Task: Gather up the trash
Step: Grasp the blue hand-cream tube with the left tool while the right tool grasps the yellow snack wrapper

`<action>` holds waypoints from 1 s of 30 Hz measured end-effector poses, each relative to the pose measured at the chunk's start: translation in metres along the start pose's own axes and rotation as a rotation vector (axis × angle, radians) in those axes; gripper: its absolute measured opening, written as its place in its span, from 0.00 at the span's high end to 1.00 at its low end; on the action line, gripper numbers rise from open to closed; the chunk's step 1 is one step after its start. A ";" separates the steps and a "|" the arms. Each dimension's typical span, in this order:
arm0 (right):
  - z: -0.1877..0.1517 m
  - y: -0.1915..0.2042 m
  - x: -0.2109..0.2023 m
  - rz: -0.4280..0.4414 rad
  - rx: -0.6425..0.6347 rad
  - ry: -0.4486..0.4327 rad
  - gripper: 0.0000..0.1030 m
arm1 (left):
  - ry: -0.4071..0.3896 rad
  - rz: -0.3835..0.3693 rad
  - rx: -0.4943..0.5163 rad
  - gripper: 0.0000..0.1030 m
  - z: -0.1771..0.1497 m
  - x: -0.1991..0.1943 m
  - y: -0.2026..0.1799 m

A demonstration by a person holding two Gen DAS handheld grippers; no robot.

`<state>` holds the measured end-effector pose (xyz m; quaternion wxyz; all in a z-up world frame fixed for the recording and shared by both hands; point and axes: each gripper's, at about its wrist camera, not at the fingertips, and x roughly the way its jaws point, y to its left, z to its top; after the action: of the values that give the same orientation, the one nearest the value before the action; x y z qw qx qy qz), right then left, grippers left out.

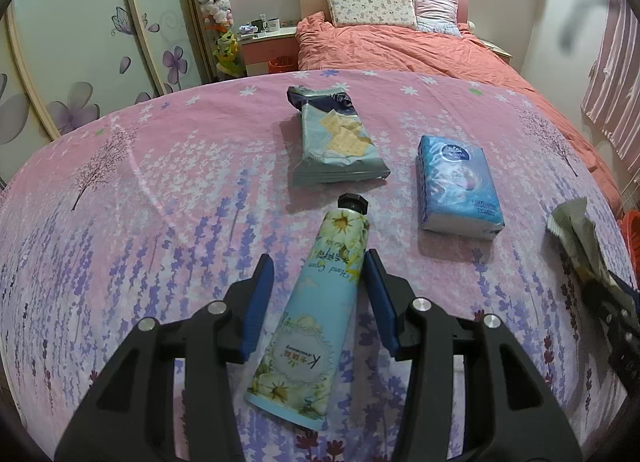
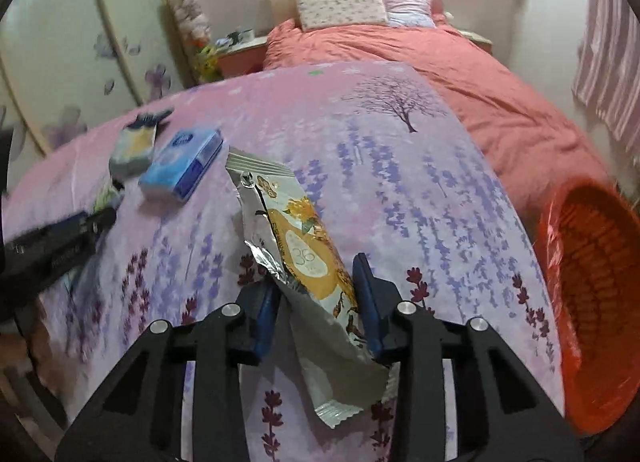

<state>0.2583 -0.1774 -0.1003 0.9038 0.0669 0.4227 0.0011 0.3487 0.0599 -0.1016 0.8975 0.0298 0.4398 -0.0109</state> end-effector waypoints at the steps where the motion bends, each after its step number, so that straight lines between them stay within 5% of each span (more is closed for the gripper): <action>1: 0.000 -0.001 0.000 0.003 0.006 -0.001 0.64 | 0.000 -0.007 -0.005 0.54 0.000 0.000 0.001; 11: -0.004 -0.006 -0.005 0.019 0.029 -0.003 0.63 | -0.008 -0.097 0.000 0.54 -0.019 -0.017 0.007; 21: -0.006 -0.003 -0.007 0.008 0.014 0.000 0.61 | -0.003 -0.065 0.035 0.51 -0.004 -0.004 -0.006; 30: -0.005 -0.003 -0.007 0.013 0.019 -0.002 0.61 | -0.009 -0.081 0.036 0.72 0.008 0.004 -0.009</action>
<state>0.2494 -0.1803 -0.0988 0.9036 0.0785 0.4211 0.0030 0.3568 0.0501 -0.0998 0.8976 0.0283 0.4363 -0.0552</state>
